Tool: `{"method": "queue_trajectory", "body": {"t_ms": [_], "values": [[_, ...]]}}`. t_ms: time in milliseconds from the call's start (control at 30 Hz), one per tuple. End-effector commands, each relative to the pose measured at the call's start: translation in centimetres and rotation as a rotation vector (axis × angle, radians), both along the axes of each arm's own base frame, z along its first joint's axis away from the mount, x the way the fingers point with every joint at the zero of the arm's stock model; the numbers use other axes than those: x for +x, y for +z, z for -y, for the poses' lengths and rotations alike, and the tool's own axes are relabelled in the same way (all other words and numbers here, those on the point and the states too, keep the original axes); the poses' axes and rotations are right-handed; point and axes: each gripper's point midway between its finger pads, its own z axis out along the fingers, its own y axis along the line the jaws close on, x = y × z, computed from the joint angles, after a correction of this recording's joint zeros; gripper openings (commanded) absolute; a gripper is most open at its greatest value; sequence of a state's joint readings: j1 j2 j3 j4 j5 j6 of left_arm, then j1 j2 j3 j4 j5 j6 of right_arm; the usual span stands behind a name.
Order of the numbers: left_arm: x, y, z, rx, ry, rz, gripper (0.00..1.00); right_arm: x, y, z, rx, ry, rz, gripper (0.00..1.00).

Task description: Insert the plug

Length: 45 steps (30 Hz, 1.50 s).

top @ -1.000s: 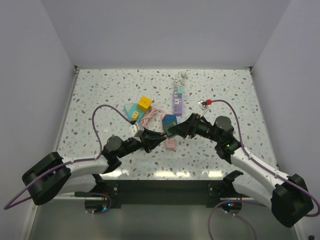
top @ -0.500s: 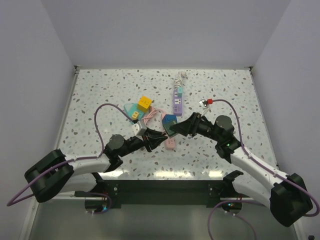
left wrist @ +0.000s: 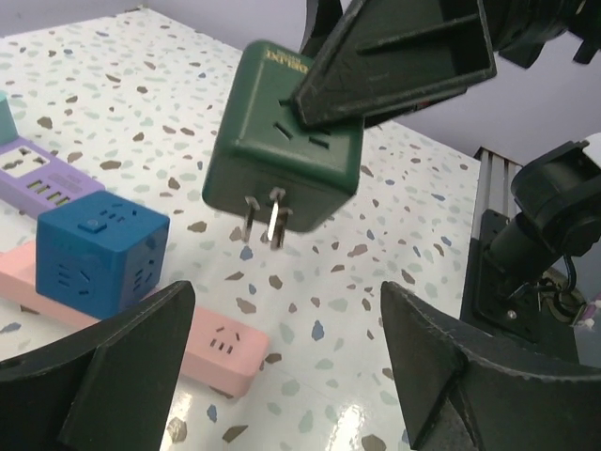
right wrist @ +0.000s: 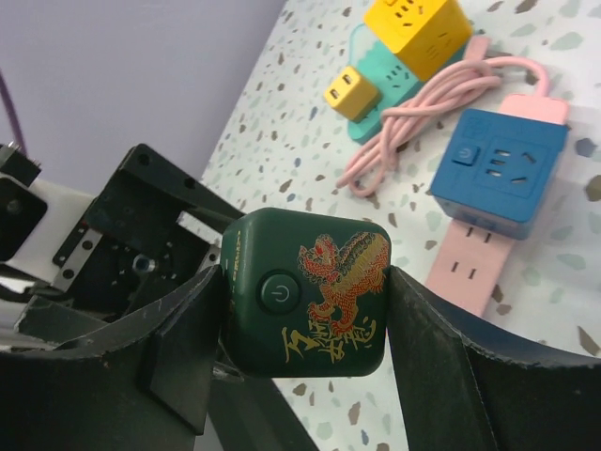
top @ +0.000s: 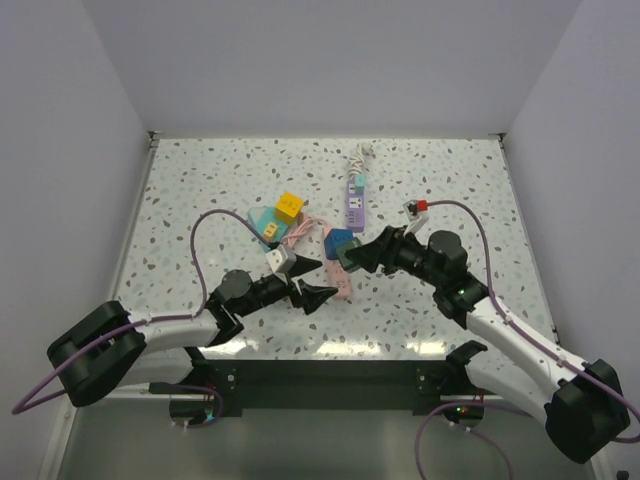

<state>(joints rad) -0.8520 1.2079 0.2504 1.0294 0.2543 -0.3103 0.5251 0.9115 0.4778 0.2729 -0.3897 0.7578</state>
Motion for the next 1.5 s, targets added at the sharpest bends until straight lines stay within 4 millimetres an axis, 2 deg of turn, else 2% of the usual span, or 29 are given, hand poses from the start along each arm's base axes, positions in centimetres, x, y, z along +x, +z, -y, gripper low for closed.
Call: {"method": "queue_trajectory", "body": {"t_ms": [0, 33, 233, 400, 500, 800, 833, 900, 933, 1000, 1033, 1100, 1133, 1467], "values": [[-0.2, -0.8, -1.1, 0.019, 0.027, 0.003, 0.85, 2.4, 1.8, 1.5, -0.086, -0.122, 0.092, 0.0], [0.3, -1.8, -1.7, 0.047, 0.079, -0.027, 0.85, 2.6, 1.4, 1.8, -0.114, -0.132, 0.096, 0.0], [3.2, -3.8, -5.1, 0.118, 0.286, -0.111, 0.85, 2.9, -2.0, 3.4, -0.237, -0.212, 0.054, 0.0], [4.4, -4.9, -6.0, 0.142, 0.329, -0.146, 0.86, 2.3, -3.6, 3.1, -0.329, -0.231, 0.054, 0.0], [4.4, -5.5, -5.7, 0.149, 0.317, -0.158, 0.86, 2.3, -4.0, 2.7, -0.372, -0.242, 0.065, 0.0], [5.4, -6.4, -4.6, 0.148, 0.307, -0.199, 0.86, 2.6, -7.3, 1.3, -0.467, -0.234, 0.03, 0.0], [5.7, -6.0, -4.3, 0.137, 0.306, -0.196, 0.86, 2.7, -7.3, 1.3, -0.464, -0.237, 0.031, 0.0], [6.0, -6.5, -3.9, 0.143, 0.303, -0.211, 0.86, 2.7, -7.7, 1.2, -0.471, -0.236, 0.025, 0.0], [6.3, -5.9, -3.5, 0.127, 0.297, -0.205, 0.86, 2.7, -7.8, 1.2, -0.47, -0.238, 0.024, 0.0], [6.7, -6.4, -3.1, 0.134, 0.293, -0.222, 0.85, 2.7, -8.0, 1.1, -0.478, -0.238, 0.021, 0.0], [7.0, -5.8, -2.6, 0.121, 0.285, -0.215, 0.86, 2.8, -8.2, 1.2, -0.485, -0.24, 0.019, 0.0], [7.3, -6.4, -2.3, 0.13, 0.284, -0.231, 0.85, 2.7, -8.4, 1.1, -0.491, -0.238, 0.017, 0.0], [7.6, -6.1, -2.0, 0.118, 0.284, -0.229, 0.85, 2.7, -8.5, 1.1, -0.495, -0.238, 0.015, 0.0], [8.7, -8.9, -0.6, 0.144, 0.262, -0.309, 0.83, 2.6, -9.1, 0.7, -0.508, -0.236, 0.017, 0.0]]}}
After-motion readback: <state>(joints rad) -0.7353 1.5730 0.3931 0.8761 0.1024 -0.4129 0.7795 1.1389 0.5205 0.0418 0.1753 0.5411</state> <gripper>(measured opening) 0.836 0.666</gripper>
